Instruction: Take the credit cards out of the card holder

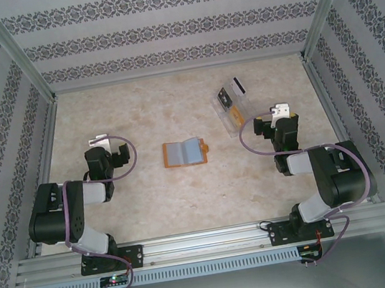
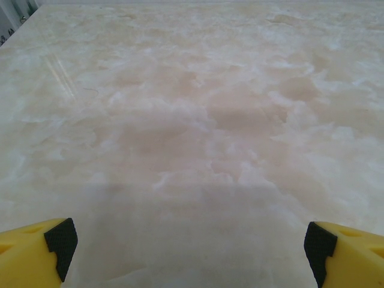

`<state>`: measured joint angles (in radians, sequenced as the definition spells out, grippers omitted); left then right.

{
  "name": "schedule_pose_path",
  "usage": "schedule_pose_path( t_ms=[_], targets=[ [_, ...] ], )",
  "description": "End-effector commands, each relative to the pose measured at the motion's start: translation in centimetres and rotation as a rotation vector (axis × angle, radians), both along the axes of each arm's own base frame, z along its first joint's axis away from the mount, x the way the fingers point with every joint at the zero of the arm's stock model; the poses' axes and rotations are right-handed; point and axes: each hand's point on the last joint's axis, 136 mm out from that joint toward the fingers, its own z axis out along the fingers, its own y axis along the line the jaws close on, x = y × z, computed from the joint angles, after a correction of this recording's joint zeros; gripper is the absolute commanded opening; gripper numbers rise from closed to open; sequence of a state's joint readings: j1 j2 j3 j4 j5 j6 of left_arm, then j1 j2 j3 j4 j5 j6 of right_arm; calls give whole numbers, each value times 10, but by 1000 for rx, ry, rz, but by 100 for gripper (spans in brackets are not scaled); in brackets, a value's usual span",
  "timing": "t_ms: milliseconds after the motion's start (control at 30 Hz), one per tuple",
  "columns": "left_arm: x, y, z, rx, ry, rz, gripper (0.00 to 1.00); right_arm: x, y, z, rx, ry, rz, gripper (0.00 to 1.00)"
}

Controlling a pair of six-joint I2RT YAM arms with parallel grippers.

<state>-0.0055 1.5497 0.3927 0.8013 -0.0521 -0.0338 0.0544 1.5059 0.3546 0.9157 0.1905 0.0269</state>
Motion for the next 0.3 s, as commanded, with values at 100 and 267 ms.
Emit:
schedule_pose_path(
  t_ms=[100,267],
  targets=[
    [9,-3,10,11,-37,-23,99,4,-3,6,16,-21,-18,98],
    [9,-3,10,10,-38,-24,99,3,3,8,14,-32,19,98]
  ],
)
